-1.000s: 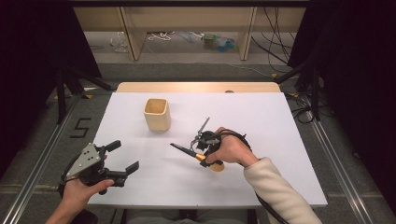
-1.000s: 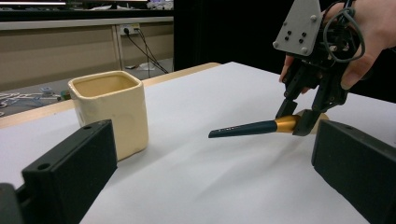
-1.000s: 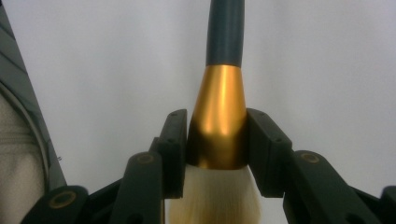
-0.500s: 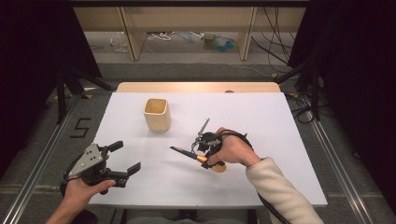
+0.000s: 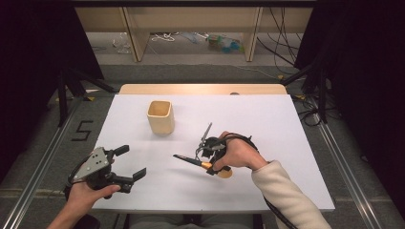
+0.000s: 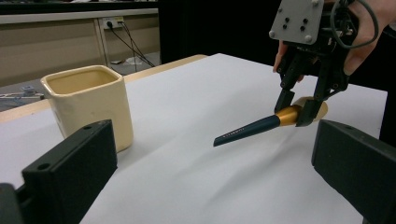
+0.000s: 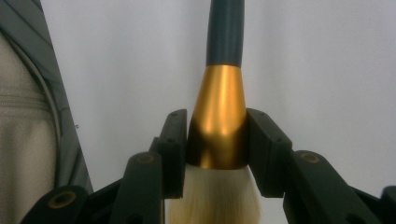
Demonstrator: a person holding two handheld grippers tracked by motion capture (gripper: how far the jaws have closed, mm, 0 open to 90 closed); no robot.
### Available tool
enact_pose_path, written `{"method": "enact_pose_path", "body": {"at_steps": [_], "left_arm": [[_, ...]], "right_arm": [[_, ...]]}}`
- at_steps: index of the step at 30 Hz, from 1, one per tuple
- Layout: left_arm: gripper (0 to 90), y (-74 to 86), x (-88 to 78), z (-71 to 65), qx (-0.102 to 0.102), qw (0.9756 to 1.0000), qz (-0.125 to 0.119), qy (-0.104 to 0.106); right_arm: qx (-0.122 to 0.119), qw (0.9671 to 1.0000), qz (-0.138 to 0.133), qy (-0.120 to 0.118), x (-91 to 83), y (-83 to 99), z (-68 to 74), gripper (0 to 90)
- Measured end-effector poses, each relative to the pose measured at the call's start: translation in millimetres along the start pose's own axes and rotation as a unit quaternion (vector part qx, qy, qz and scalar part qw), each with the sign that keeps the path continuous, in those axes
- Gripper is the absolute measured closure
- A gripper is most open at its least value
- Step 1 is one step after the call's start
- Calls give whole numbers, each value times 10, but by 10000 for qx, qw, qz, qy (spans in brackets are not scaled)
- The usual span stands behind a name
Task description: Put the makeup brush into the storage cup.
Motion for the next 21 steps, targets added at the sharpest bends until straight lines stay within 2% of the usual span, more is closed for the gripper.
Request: {"method": "enact_pose_path", "body": {"at_steps": [3,9,10,11,12,13,14,16,17,19,21], "left_arm": [[0,19,17,-10,28,9999,94,55],[0,49,57,-19,61,9996,240,160],[0,52,74,-20,87,9995,214,227],[0,56,76,-20,103,9993,278,210],[0,61,97,-26,83,9993,237,276],[0,65,102,-27,115,9991,302,277],[0,70,115,-32,106,9991,299,296],[0,83,145,-46,145,9985,366,385],[0,91,165,-53,150,9982,373,441],[0,103,194,-69,175,9976,443,498],[0,113,224,-84,197,9969,482,591]], "right_arm": [[2,10000,8,46,0,-6,6,619],[-148,9999,31,-70,-20,-25,43,619],[-212,9998,10,-69,-17,-28,44,619],[-185,9998,21,-112,-23,-35,64,619],[-305,9995,-16,-72,-17,-36,49,619],[-386,9991,-2,-149,-16,-38,48,619],[-277,9995,20,-155,-27,-41,79,619],[-233,9995,54,-183,-29,-38,102,619],[-382,9990,44,-224,-29,-41,93,619],[-354,9991,48,-230,-29,-45,108,619],[-526,9984,21,-229,-22,-44,91,619]]}}
Point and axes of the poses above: each handheld gripper's, and its own axes: x roughly forward along the jaws, y roughly out of its underside, z roughly to its left, the point moved 5 cm from there along x, roughly forward along the jaws, and after that the axes turned 9 degrees about -z, right-handed, at the moved point
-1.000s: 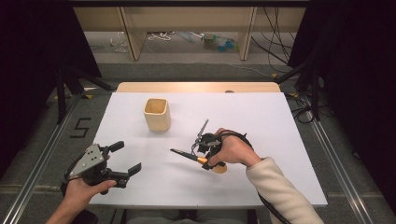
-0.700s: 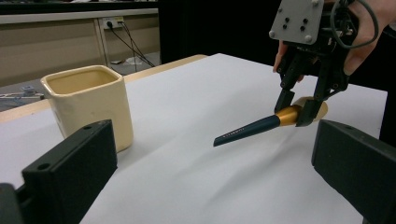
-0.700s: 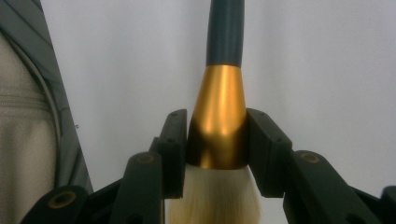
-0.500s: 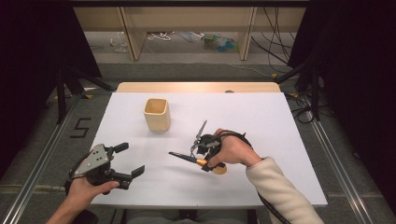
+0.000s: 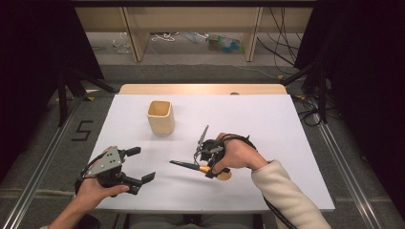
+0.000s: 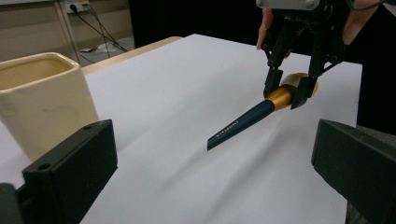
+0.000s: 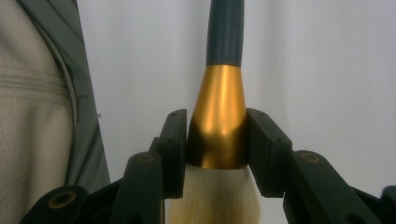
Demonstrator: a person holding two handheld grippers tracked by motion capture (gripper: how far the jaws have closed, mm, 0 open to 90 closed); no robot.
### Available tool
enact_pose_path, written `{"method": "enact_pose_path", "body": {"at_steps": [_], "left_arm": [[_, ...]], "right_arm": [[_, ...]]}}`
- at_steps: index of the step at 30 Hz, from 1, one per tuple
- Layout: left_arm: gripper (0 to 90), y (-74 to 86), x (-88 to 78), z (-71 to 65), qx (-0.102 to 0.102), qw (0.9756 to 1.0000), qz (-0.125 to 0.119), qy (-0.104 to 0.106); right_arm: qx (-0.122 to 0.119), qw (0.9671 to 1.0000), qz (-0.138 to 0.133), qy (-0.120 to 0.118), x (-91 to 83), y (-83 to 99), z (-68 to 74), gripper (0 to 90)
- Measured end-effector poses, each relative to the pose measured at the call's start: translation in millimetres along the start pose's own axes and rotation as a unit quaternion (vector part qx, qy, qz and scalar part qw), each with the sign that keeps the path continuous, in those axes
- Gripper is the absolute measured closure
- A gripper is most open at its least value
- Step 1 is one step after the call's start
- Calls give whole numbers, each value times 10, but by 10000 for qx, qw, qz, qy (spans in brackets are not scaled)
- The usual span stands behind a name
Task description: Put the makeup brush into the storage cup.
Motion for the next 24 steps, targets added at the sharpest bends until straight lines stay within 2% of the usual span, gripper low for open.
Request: {"method": "enact_pose_path", "body": {"at_steps": [2,5,6,7,9,11,13,15,16,17,18,19,21,22,23,24], "left_arm": [[1,12,45,-19,-22,10000,37,88],[2,26,102,-35,114,9995,145,243],[2,33,125,-56,11,9996,136,254],[2,31,134,-57,87,9994,173,282],[3,37,167,-78,128,9990,214,365],[5,50,205,-96,165,9984,253,477],[5,62,227,-117,101,9983,281,496],[7,66,250,-118,226,9974,330,598],[7,73,254,-128,172,9976,375,555],[9,73,274,-131,199,9972,343,635],[10,78,278,-139,168,9973,387,597],[11,79,297,-136,259,9965,381,691],[13,88,306,-153,171,9967,431,665],[15,88,323,-152,235,9961,410,743],[17,94,323,-164,172,9964,457,691],[19,92,333,-161,261,9957,457,764]], "right_arm": [[-56,10000,23,-79,-1,-1,13,619],[-50,9999,85,-111,-8,-6,38,619],[-70,9999,96,-117,-6,-12,47,619],[4,9998,113,-152,-11,-20,72,619],[-174,9997,100,-167,-2,-25,61,619],[-63,9996,189,-192,-7,-32,98,619],[-79,9996,191,-178,-6,-35,100,619],[-172,9995,182,-211,-5,-43,100,619],[-157,9995,173,-220,-3,-48,109,619],[-65,9995,223,-205,-8,-54,130,619],[-105,9995,219,-215,-9,-57,128,619],[-124,9995,196,-222,-4,-62,133,619],[-190,9994,187,-234,-5,-74,138,619],[-169,9994,199,-230,-8,-78,146,619],[-194,9994,194,-225,-9,-83,149,619],[-145,9994,234,-220,-18,-89,162,619]]}}
Point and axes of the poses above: each handheld gripper's, and its own axes: x roughly forward along the jaws, y roughly out of its underside, z roughly to its left, the point moved 5 cm from there along x, roughly forward along the jaws, and after that the axes turned 9 degrees about -z, right-handed, at the moved point
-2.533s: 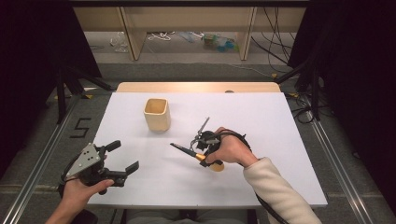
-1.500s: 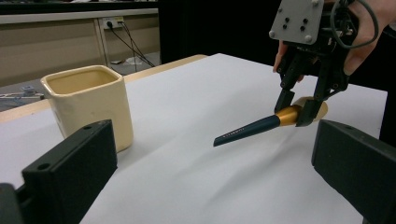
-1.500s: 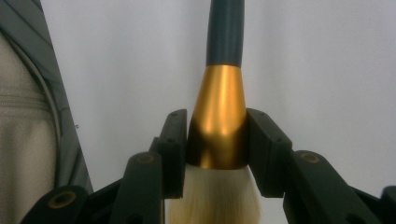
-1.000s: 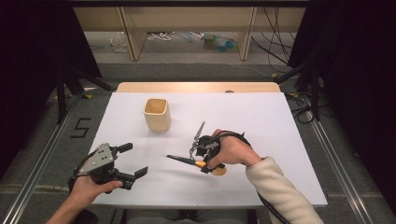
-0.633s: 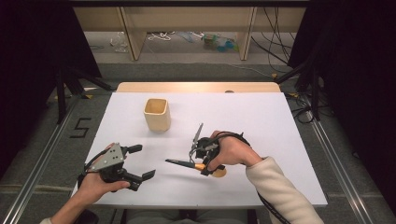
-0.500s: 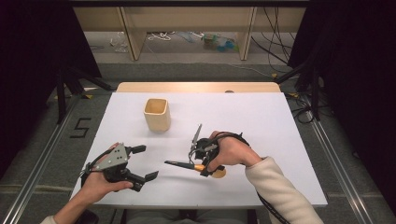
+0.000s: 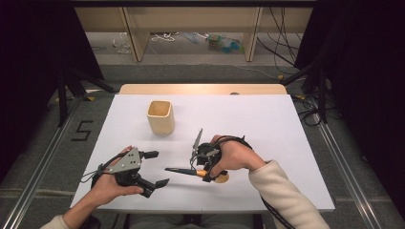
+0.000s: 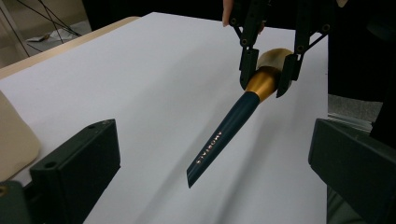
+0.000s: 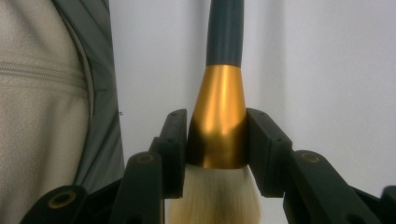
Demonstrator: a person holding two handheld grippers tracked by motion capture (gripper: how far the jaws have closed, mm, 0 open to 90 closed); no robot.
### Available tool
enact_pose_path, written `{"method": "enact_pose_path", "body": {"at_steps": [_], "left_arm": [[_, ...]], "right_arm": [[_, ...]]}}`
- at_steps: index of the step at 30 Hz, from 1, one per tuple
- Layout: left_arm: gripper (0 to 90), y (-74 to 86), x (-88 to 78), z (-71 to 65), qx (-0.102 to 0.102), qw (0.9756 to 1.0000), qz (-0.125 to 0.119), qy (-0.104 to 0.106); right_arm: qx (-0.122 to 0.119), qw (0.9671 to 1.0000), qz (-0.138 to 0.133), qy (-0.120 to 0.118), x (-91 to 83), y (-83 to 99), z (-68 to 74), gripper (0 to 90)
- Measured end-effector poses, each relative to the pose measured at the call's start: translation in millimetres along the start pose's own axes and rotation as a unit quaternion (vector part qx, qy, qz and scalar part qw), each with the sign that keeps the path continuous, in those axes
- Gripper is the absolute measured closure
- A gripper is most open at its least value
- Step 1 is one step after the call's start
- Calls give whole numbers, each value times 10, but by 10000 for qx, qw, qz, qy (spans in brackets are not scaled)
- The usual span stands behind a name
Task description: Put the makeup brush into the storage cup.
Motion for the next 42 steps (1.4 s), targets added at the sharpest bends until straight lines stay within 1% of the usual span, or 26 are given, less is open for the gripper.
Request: {"method": "enact_pose_path", "body": {"at_steps": [2,4,6,7,8,10,11,12,13,14,15,16,17,22,23,24,26,27,29,30,31,33,39,40,41,42], "left_arm": [[24,9,19,-13,-68,10000,18,19],[29,15,39,-14,-51,10000,15,57],[32,23,55,-24,-81,9999,36,51],[34,22,63,-16,46,9999,67,102],[37,30,71,-29,-42,9999,89,75],[43,32,94,-23,64,9998,118,139],[47,41,105,-29,8,9998,135,115],[52,43,109,-24,43,9998,163,113],[59,43,127,-22,69,9997,130,172],[66,46,133,-26,34,9998,152,148],[70,47,140,-27,37,9997,158,157],[78,51,152,-27,33,9997,151,194],[85,53,158,-24,62,9996,197,176],[110,67,217,-23,74,9995,209,231],[113,69,222,-18,135,9993,263,248],[118,71,234,-22,113,9993,258,258],[131,79,256,-23,122,9992,280,256],[139,82,265,-16,185,9989,315,298],[149,88,289,-22,155,9989,323,313],[150,87,299,-15,249,9985,341,336],[152,93,311,-21,190,9986,345,349],[155,93,326,-28,195,9985,369,346],[164,102,360,-23,302,9978,434,401],[166,104,364,-28,270,9979,440,392],[169,104,367,-28,287,9978,446,403],[171,105,371,-28,300,9977,451,408]], "right_arm": [[-4,10000,-8,-17,-2,-10,13,619],[-135,9999,-50,-16,6,-16,-4,619],[-74,10000,-38,-9,5,-25,15,619],[-90,9999,-44,14,2,-32,16,619],[71,10000,-69,-12,0,-47,50,619],[77,9999,-85,-19,2,-61,61,619],[-92,9999,-83,29,1,-63,39,619],[-185,9995,-237,-68,21,-81,38,619],[-207,9995,-249,-51,22,-86,34,619],[-86,9997,-218,-14,16,-96,56,619],[-175,9997,-192,42,16,-95,41,619],[-169,9996,-223,26,19,-102,48,619],[-286,9992,-287,-6,28,-108,45,619],[-220,9994,-254,8,36,-129,70,619],[-270,9993,-233,57,41,-126,55,619],[-436,9987,-237,64,45,-122,29,619],[-270,9993,-246,19,52,-131,63,619],[-266,9993,-250,8,53,-135,68,619],[-249,9994,-232,-18,52,-139,78,619],[-229,9994,-254,-1,55,-144,77,619],[-491,9986,-219,30,57,-136,35,619],[-274,9993,-242,-5,56,-152,82,619],[-272,9994,-230,-42,51,-161,86,619],[-281,9993,-232,-30,50,-163,87,619],[-302,9993,-239,-17,52,-165,85,619],[-442,9988,-226,29,54,-161,58,619]]}}
Point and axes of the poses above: each handheld gripper's, and its own axes: x roughly forward along the jaws, y roughly out of its underside, z roughly to its left, the point moved 5 cm from there along x, roughly forward along the jaws, and after that the axes turned 9 degrees about -z, right-handed, at the moved point
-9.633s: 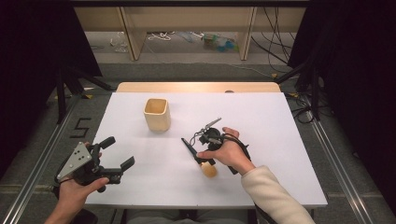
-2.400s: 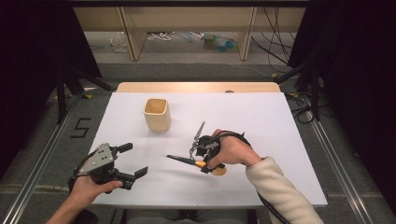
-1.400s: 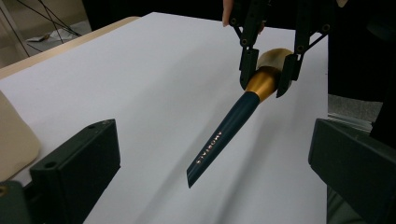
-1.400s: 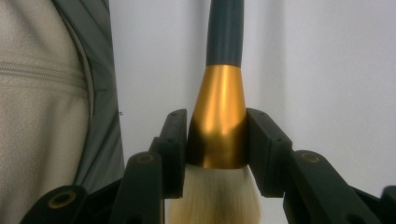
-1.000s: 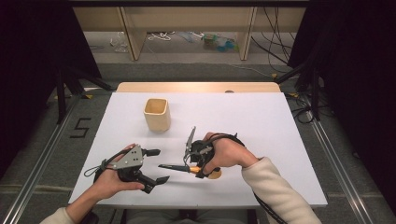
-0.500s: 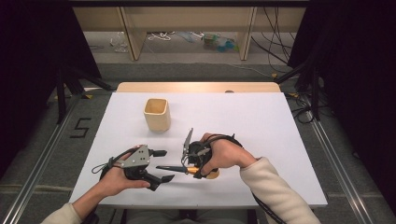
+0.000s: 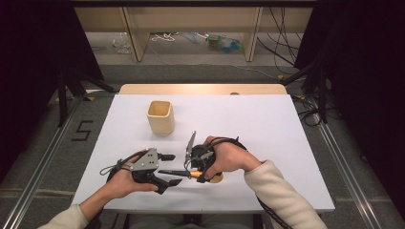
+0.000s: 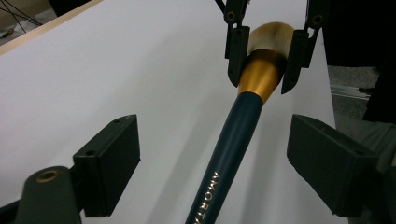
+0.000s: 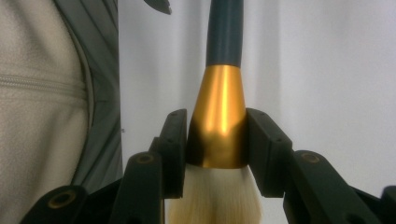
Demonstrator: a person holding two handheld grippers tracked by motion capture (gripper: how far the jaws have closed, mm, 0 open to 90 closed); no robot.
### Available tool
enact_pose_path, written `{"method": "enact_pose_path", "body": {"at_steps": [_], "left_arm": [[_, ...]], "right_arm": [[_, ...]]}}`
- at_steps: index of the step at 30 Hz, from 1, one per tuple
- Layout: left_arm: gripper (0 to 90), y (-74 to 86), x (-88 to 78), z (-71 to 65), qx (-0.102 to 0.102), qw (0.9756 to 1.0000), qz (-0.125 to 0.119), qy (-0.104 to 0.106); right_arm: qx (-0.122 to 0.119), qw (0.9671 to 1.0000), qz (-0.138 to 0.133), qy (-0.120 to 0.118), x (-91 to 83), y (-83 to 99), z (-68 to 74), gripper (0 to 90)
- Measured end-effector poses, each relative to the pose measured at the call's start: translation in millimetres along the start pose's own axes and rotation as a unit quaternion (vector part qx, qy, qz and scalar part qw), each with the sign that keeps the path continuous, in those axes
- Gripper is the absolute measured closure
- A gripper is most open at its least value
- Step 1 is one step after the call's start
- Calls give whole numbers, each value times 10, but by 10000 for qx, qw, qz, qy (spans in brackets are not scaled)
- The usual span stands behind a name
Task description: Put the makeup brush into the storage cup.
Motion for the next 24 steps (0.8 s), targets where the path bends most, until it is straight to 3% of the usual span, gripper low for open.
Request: {"method": "enact_pose_path", "body": {"at_steps": [5,13,14,16,23,24], "left_arm": [[195,6,17,-2,39,10000,36,30],[275,21,29,-16,149,9997,145,84],[287,24,30,-20,146,9997,153,110],[308,32,34,-28,168,9996,191,137],[412,64,40,-34,373,9983,367,245],[428,70,47,-45,329,9985,360,262]], "right_arm": [[121,9999,-22,-40,3,-21,29,619],[124,9999,-9,-33,10,-31,30,619],[-44,10000,66,-6,3,-19,4,619],[136,9999,-6,-76,10,-34,37,619],[111,9999,0,-90,15,-34,42,619],[110,9999,7,-100,15,-33,44,618]]}}
Point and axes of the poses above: each handheld gripper's, and its own axes: x roughly forward along the jaws, y roughly out of its underside, z roughly to its left, the point moved 5 cm from there along x, roughly forward along the jaws, and after that the axes turned 9 degrees about -z, right-handed, at the moved point
